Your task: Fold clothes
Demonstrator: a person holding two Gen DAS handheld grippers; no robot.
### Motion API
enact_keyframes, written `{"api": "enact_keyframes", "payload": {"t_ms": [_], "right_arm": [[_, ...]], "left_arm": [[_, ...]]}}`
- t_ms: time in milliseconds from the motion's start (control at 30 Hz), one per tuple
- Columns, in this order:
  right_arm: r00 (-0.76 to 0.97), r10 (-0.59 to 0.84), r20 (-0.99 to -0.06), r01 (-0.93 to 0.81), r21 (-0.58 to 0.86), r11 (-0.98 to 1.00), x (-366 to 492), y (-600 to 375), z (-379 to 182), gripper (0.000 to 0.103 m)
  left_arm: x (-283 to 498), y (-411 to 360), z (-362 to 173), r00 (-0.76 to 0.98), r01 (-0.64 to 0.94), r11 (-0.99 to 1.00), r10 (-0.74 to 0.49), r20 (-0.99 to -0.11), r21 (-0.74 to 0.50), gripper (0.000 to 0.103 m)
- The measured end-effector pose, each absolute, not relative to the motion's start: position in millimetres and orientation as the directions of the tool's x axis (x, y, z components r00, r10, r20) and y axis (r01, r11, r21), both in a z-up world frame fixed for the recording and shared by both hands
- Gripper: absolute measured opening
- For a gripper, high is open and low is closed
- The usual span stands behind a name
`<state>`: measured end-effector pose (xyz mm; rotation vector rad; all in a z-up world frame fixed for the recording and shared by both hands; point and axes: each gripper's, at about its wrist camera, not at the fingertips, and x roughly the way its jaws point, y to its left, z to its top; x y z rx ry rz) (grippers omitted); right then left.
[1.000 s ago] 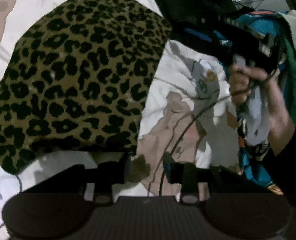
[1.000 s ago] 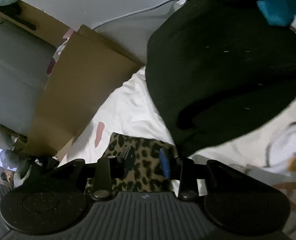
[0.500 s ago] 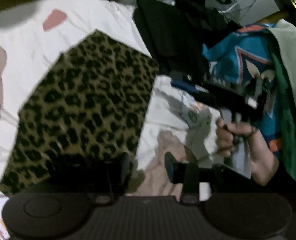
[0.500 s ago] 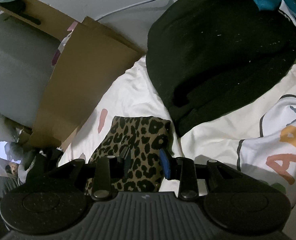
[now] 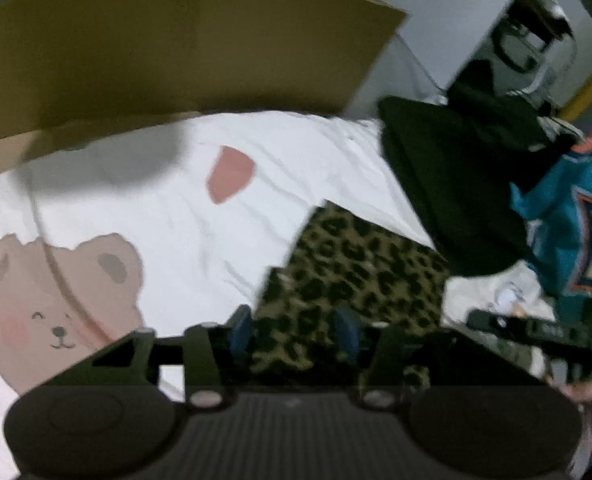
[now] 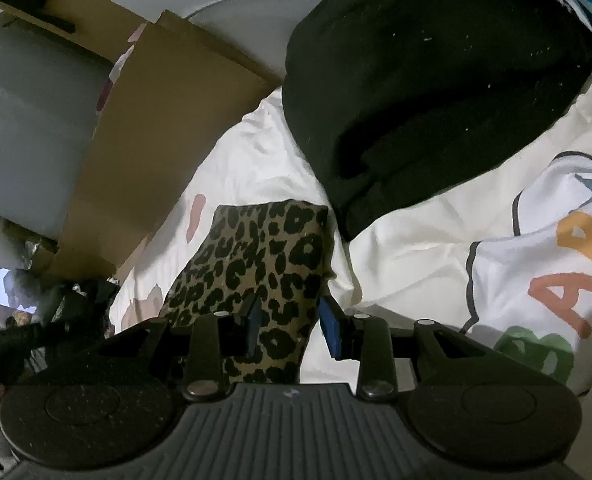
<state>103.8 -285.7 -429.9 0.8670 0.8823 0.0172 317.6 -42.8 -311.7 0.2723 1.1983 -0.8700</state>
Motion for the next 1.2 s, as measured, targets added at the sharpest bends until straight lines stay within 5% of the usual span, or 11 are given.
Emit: {"api": "enact_keyframes", "payload": {"t_ms": [200,767,933,1200], "right_arm": [[0.644,0.36,-0.675,0.311,0.662,0.682,105,-278,-432,0.05],[0.59,0.435,-0.68,0.303,0.686,0.661,108,-243,-458,0.05],[0.591,0.453,-0.667,0.283,0.698,0.658,107,-239,-456,0.038],[0.597,0.452,-0.663,0.295,0.705,0.645,108,-237,-460,0.039]], "left_arm": [[340,-41,-323,0.15,0.679,0.707,-0.398,-0.905,-0.198,0.06],[330,-42,-375,0.056,0.678,0.703,-0.339,-0.939,-0.214,0.06],[330,-40,-379,0.052,0.67,0.708,-0.347,-0.936,-0.225,0.06],[330,-38,-382,0.049,0.665,0.707,-0.362,-0.931,-0.24,0.06]]}}
